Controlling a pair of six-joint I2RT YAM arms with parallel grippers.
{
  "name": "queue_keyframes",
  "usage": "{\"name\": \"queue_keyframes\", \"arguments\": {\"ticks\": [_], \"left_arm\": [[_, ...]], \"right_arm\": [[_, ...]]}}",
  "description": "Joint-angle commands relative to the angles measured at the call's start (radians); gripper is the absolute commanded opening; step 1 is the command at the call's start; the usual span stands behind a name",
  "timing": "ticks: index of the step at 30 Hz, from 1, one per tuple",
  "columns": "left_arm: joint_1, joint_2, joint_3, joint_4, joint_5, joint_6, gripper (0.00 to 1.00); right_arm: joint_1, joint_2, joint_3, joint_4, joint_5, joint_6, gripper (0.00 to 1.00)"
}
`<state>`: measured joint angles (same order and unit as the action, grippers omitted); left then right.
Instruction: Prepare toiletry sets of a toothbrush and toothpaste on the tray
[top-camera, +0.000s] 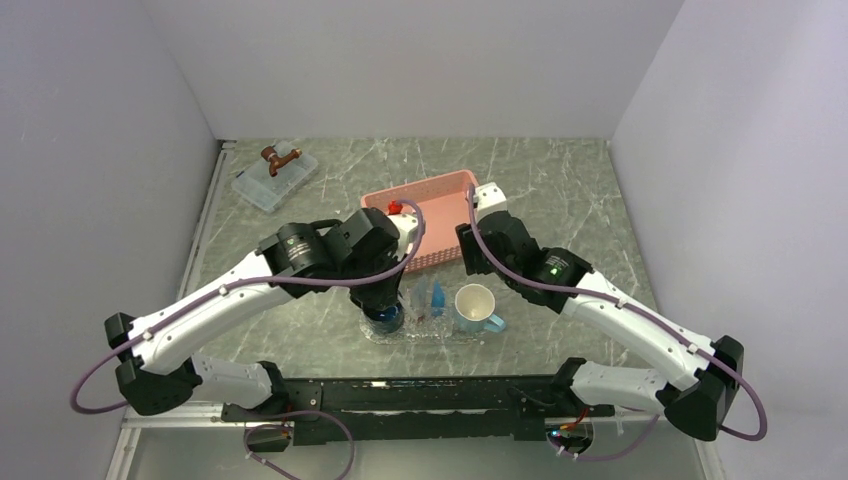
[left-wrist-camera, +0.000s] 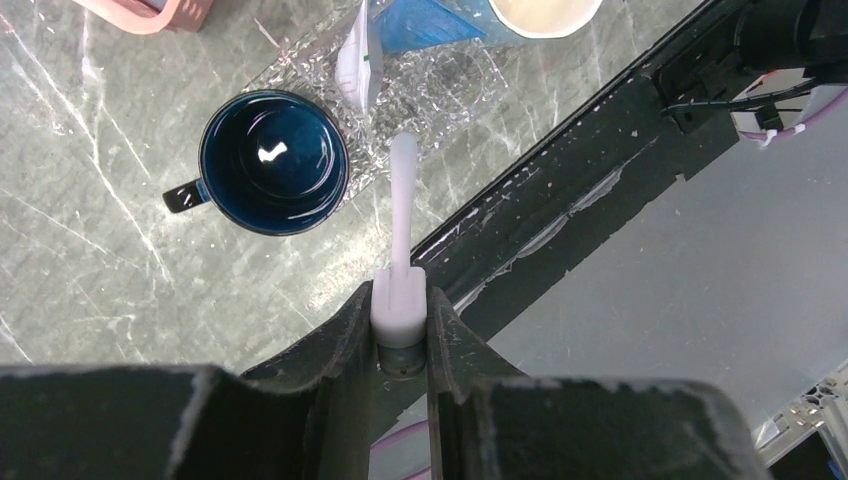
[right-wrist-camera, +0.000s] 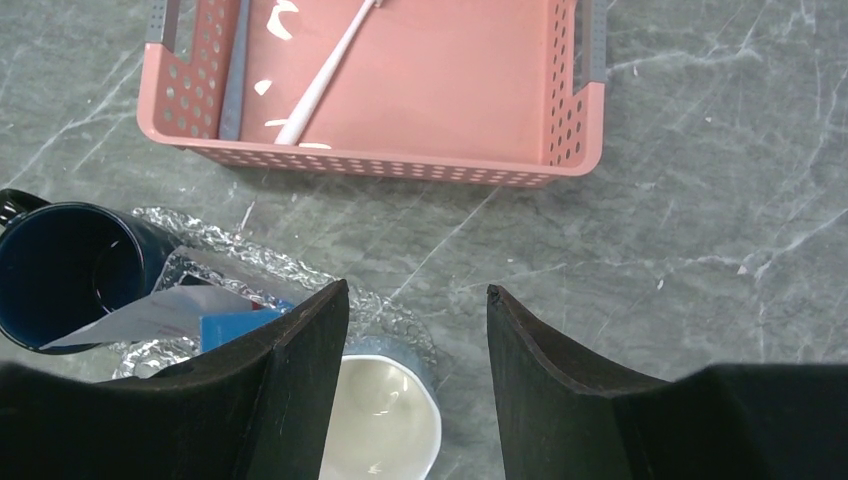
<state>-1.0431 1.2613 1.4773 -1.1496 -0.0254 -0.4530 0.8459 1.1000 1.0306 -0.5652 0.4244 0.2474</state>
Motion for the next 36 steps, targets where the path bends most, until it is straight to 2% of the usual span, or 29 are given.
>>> {"name": "queue_keyframes", "arguments": {"ticks": [1,16,36], "left_arm": [[-0.008,0.035,0.057,0.008,-0.029,0.022,0.0],[-0.021,0.147,0.092,0.013,-0.041,0.03,0.0],[-0.062,0.18,0.023,0.047,-0.084,-0.023,0.0]], "right_arm": [[-0.012,-0.033,-0.018,0.049,-0.022,0.018,0.55],[-0.033,-0.068,-0.076,0.066,-0.05,0.017,0.55],[-0.035,-0.069,-0.092,0.073,-0.069,0.024,0.55]]}}
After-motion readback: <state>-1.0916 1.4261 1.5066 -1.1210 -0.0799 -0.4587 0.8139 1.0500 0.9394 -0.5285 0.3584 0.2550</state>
